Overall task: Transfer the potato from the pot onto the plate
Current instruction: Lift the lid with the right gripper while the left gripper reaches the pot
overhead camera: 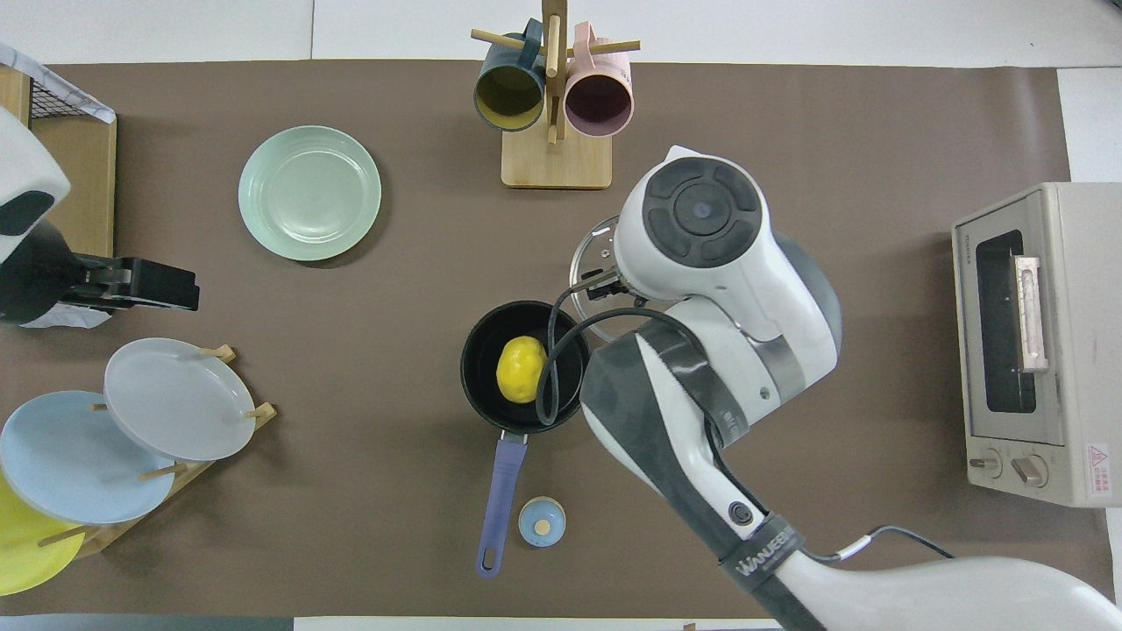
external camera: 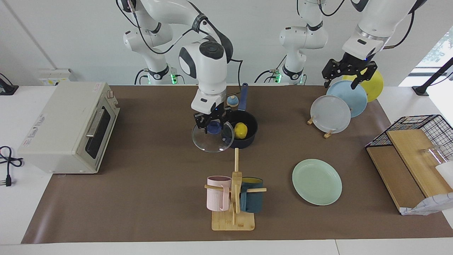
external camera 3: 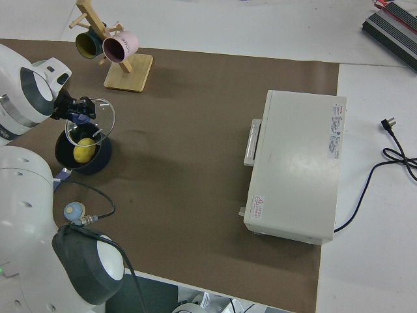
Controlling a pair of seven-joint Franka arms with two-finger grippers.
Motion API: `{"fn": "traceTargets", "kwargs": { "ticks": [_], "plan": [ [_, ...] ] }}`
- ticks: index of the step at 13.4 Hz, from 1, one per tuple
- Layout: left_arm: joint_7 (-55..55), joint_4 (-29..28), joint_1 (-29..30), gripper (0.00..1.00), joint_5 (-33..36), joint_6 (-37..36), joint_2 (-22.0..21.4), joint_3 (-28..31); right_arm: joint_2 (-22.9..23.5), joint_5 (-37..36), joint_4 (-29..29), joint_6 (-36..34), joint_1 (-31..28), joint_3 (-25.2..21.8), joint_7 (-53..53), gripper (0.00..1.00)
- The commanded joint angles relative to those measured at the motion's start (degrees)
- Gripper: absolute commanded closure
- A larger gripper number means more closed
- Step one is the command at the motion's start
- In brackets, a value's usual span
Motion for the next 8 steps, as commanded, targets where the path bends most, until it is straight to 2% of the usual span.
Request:
{"fn": "traceTargets", "kwargs": {
  "ticks": [1,5,8],
  "plan": [
    [-8.48,-4.44,-5.76,0.0,0.11,4.08,-2.69,0.44,-1.29,0.14,-0.94,-2.85,-7.03,0.86,-9.98,0.52],
    [-18.76,-8.92,-13.42,0.0,-1.28,9.42,-2.96,0.35,-2.52,5.85,-5.07,-2.77,-18.11,0.77,-24.14,0.5],
    [-25.37,-12.79,-17.9,0.0,-2.17,16.64,-1.47,0.44,-5.06,5.94,-12.69,1.42,-23.13,0.77,-32.15,0.5]
  ]
}}
